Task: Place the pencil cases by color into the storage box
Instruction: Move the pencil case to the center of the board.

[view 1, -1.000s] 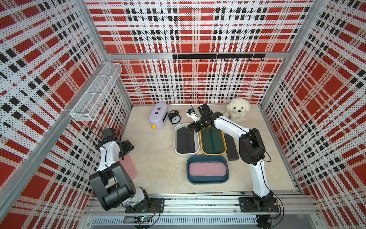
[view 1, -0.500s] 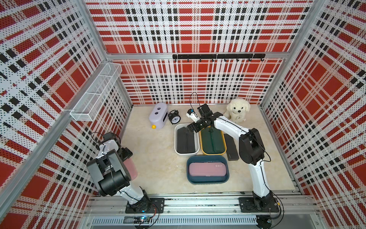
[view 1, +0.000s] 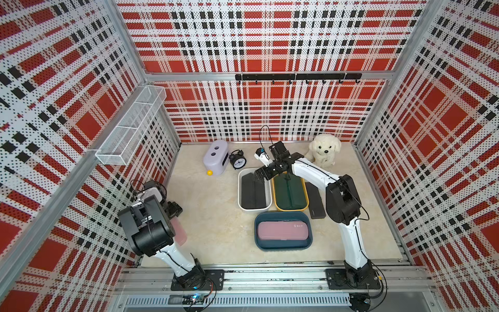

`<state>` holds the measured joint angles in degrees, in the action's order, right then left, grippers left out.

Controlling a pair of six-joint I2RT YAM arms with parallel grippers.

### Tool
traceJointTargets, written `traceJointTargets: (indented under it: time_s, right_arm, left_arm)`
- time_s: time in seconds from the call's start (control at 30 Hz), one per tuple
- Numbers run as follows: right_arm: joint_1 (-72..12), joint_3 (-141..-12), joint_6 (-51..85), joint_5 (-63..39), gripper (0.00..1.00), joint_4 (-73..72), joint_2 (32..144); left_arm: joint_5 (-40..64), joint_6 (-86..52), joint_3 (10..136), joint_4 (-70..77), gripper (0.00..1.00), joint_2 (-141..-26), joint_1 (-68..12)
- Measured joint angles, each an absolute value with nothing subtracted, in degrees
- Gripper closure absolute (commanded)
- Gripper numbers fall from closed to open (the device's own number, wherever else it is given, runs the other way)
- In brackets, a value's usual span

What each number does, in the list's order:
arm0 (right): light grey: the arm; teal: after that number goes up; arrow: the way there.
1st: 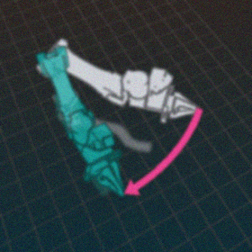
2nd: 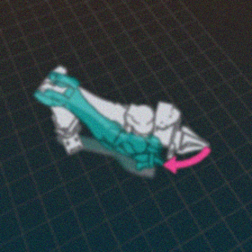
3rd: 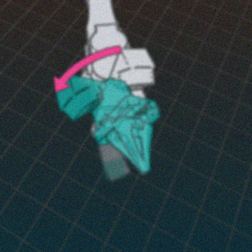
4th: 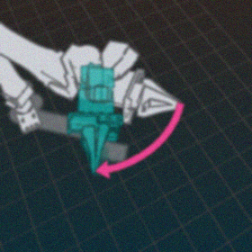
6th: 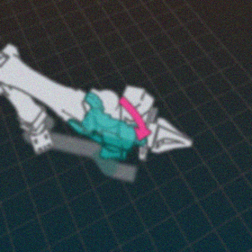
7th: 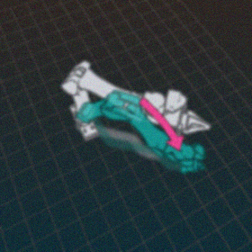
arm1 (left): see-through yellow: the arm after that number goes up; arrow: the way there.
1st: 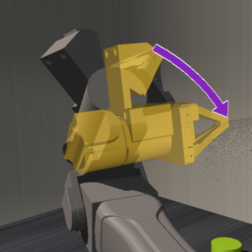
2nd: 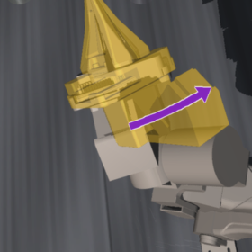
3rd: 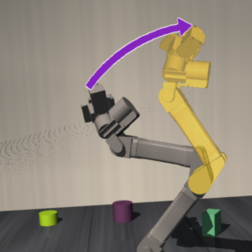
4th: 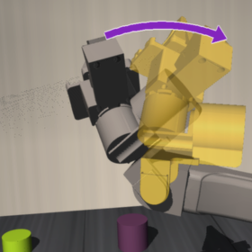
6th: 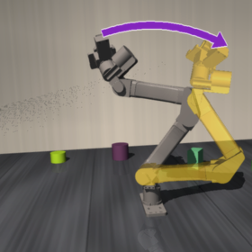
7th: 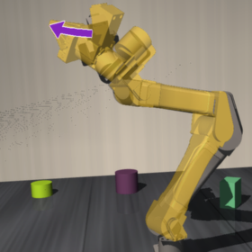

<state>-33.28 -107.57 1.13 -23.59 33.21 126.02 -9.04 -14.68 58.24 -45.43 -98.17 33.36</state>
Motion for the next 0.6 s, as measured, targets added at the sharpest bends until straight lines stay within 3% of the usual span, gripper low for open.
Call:
traceJointTargets:
  time_s: [0.6]
  right_arm:
    - [-34.0, -109.7, 1.1, -22.4, 0.00, 33.4, 126.0]
  left_arm:
    - [-6.3, -13.8, 62.1, -44.5, 0.01, -102.1, 29.9]
